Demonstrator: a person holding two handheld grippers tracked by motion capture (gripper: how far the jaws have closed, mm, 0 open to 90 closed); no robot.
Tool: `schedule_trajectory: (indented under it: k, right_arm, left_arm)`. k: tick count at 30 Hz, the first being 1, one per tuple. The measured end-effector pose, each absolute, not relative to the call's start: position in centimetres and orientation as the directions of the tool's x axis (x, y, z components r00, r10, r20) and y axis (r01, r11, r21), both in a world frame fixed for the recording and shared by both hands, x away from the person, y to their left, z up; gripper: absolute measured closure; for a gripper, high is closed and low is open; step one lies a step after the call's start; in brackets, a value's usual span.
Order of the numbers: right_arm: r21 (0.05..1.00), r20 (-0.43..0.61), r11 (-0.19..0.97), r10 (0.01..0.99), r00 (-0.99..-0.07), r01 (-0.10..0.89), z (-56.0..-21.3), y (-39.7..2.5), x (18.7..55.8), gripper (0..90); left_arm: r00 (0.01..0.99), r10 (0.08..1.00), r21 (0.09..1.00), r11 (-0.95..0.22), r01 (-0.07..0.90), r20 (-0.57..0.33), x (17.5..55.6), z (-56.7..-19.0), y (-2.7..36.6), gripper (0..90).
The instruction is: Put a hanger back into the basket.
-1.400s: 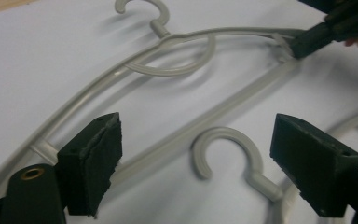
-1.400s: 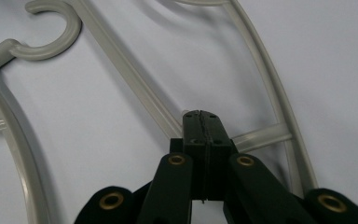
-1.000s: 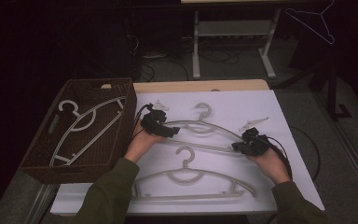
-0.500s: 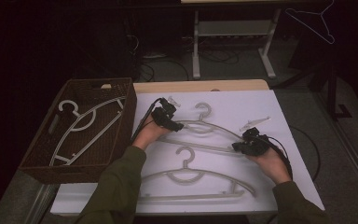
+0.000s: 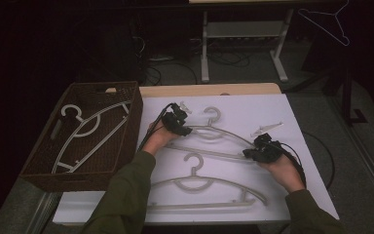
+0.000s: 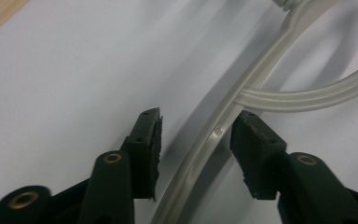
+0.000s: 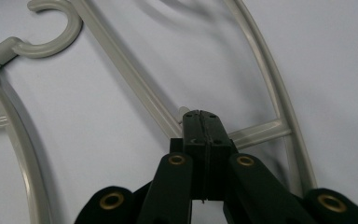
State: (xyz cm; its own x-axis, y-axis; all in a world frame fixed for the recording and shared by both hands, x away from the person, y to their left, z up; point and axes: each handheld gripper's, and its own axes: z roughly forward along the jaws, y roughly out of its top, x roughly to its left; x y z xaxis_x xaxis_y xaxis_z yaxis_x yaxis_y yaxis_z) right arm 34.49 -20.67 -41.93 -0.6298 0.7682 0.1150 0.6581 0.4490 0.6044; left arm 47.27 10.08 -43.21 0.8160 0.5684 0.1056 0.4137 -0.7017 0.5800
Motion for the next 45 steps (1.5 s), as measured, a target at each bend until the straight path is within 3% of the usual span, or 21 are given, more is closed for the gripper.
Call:
schedule_trajectory:
  k: [6,18,27,30,37,42,45]
  right_arm:
    - [0.606,0.116,0.448,0.768,-0.630,0.658,-41.9,-20.7,34.5,90.0]
    - [0.622,0.122,0.442,0.761,-0.637,0.646,-41.5,-21.2,34.5,89.7]
    - [0.667,0.136,0.398,0.766,-0.629,0.629,-40.6,-21.8,34.2,82.9]
    - [0.683,0.136,0.388,0.766,-0.628,0.620,-40.6,-22.1,34.2,74.1]
    - [0.716,0.156,0.335,0.778,-0.608,0.612,-40.1,-22.5,33.7,41.9]
    - [0.726,0.152,0.324,0.785,-0.601,0.607,-40.0,-22.7,33.3,26.1]
    - [0.735,0.139,0.328,0.784,-0.605,0.593,-39.8,-22.8,32.9,21.5]
  left_arm:
    - [0.825,0.556,0.581,-0.706,0.404,0.102,47.2,-43.5,9.5,63.5]
    - [0.863,0.487,0.548,-0.761,0.347,0.131,46.3,-43.1,9.4,71.2]
    - [0.872,0.480,0.579,-0.740,0.343,0.096,45.4,-42.6,9.2,81.2]
    - [0.873,0.482,0.582,-0.733,0.352,0.079,45.2,-42.4,9.3,81.5]
    - [0.864,0.503,0.606,-0.696,0.385,0.030,44.6,-42.0,9.7,81.8]
    - [0.863,0.505,0.618,-0.682,0.390,0.013,44.0,-41.0,10.0,81.9]
    - [0.856,0.517,0.631,-0.667,0.397,0.008,43.6,-40.1,10.0,82.0]
